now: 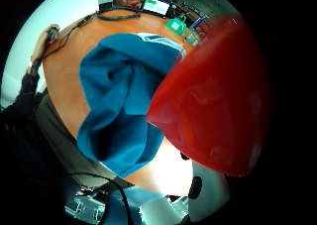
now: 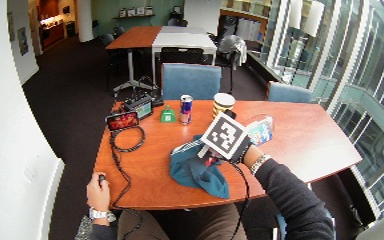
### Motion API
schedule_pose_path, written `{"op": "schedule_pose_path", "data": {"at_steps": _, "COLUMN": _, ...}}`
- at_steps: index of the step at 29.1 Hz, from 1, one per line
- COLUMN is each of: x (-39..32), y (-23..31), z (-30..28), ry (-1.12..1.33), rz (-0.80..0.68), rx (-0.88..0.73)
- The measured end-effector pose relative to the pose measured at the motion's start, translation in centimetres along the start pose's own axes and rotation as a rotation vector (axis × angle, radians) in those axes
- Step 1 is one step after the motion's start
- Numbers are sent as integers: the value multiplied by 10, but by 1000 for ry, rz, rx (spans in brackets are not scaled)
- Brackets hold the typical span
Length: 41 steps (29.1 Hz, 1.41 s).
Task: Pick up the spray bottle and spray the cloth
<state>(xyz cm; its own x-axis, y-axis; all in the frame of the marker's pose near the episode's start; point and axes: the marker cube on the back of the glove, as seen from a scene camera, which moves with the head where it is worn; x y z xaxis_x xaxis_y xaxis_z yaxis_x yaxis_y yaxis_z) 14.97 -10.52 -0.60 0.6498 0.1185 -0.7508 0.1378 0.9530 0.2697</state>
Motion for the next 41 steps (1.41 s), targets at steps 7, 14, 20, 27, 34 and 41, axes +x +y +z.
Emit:
{"op": "schedule_pose_path", "data": {"at_steps": 7, "x": -10, "y": 10, "z": 9, "ry": -15, "rz": -2, "rx": -17}}
{"op": "schedule_pose_path", "data": {"at_steps": 14, "x": 9, "y": 9, "z": -11, "ry": -95, "rz": 57, "rx": 15}}
{"op": "schedule_pose_path", "data": {"at_steps": 20, "x": 31, "y": -14, "z": -43, "ry": -302, "rz": 197, "rx": 139}}
{"op": "schedule_pose_path", "data": {"at_steps": 27, "x": 58, "y": -46, "z": -82, "ry": -711, "rz": 436, "rx": 392}}
{"op": "schedule_pose_path", "data": {"at_steps": 34, "x": 60, "y": -80, "z": -75, "ry": -1114, "rz": 634, "rx": 556}}
{"op": "schedule_pose_path", "data": {"at_steps": 41, "x": 55, "y": -97, "z": -48, "ry": -1306, "rz": 849, "rx": 645}}
